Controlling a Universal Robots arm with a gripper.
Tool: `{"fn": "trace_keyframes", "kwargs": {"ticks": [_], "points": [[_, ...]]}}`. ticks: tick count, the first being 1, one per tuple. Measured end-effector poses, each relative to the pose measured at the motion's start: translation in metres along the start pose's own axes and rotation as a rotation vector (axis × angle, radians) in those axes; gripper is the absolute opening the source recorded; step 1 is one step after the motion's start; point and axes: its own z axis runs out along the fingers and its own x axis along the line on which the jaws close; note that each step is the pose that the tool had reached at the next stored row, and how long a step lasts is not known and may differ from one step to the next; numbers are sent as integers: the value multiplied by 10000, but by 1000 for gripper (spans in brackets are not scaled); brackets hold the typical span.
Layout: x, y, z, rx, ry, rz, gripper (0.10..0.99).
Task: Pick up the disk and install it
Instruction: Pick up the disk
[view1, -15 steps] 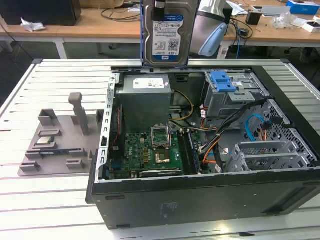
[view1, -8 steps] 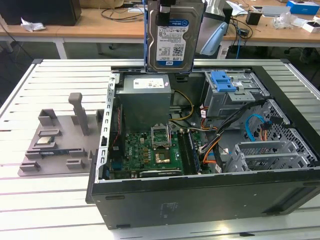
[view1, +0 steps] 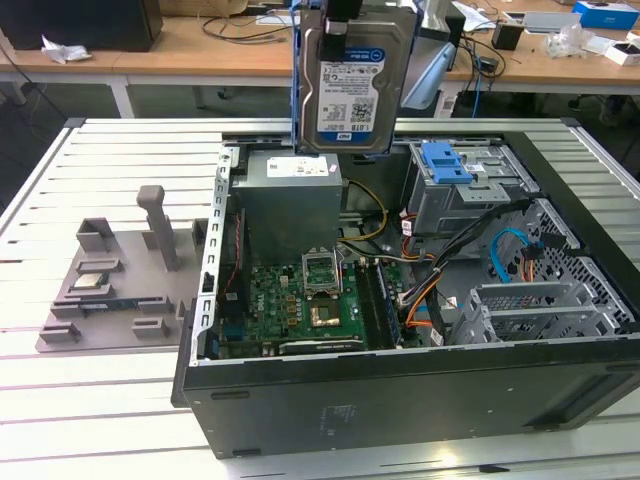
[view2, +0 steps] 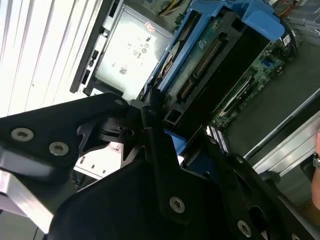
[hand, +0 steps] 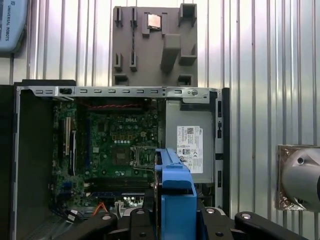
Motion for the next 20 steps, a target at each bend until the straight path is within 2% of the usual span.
{"fn": "trace_keyframes", "kwargs": {"ticks": [7,16,20], "points": [[198,-30,2,0,9,1,369],[412,-46,3,0,15,1,369],[546,-53,3,0,17,1,369]]}}
